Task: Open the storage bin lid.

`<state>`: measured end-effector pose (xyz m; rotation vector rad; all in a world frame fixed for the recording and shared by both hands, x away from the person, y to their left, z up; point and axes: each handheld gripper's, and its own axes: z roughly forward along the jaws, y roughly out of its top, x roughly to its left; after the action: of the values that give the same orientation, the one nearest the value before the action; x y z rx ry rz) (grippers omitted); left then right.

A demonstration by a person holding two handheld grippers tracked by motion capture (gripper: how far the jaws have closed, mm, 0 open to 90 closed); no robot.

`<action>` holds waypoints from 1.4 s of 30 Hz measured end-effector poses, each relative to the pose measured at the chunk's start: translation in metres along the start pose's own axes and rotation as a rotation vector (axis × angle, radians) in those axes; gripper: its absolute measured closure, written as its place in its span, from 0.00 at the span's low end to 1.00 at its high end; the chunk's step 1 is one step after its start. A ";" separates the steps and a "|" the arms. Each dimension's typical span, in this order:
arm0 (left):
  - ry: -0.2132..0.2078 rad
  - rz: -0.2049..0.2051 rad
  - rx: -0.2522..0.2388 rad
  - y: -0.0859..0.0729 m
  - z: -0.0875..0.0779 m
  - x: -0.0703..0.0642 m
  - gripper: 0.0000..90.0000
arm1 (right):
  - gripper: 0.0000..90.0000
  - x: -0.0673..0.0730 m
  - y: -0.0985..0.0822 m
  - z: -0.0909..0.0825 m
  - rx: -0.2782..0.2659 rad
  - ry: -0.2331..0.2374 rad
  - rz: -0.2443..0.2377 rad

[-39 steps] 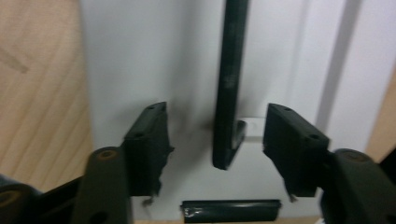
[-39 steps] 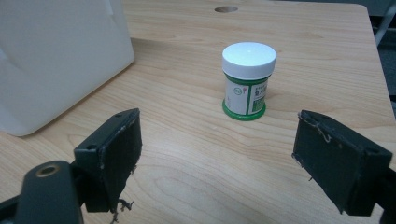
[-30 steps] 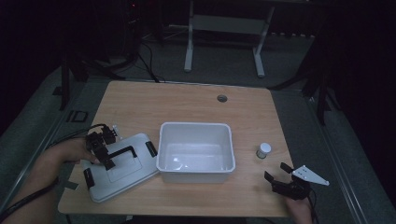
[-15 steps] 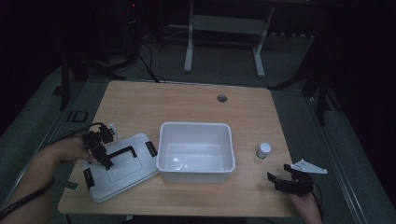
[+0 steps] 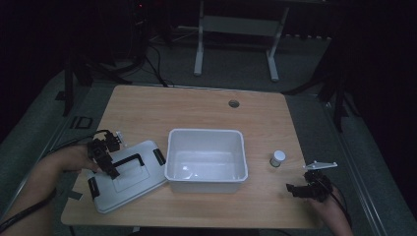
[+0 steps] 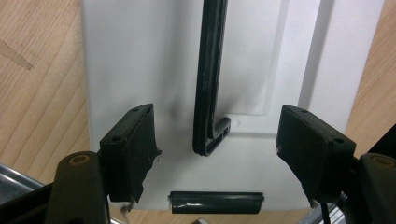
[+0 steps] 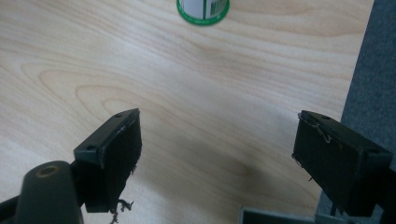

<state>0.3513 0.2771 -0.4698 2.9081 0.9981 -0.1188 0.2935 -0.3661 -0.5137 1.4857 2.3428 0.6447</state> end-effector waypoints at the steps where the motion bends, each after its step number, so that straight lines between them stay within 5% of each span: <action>1: -0.006 0.001 0.001 0.000 0.000 -0.001 0.31 | 0.17 -0.001 0.001 0.000 0.021 -0.004 0.002; 19: -0.009 0.001 -0.019 -0.001 -0.001 -0.002 0.35 | 0.17 -0.009 0.037 -0.001 0.329 -0.001 -0.048; 25: -0.020 -0.006 -0.008 0.001 -0.001 -0.003 0.33 | 0.16 -0.009 0.054 -0.001 0.374 0.004 -0.064; 33: -0.022 -0.051 0.024 0.004 0.005 -0.001 0.17 | 0.15 -0.001 0.075 0.004 0.377 0.012 -0.093; 42: -0.043 -0.070 0.044 0.002 0.011 -0.001 0.15 | 0.15 0.004 0.090 0.011 0.371 0.020 -0.112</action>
<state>0.3512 0.2745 -0.4808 2.8974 1.1044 -0.2085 0.3669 -0.3274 -0.4771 1.4772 2.6445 0.2022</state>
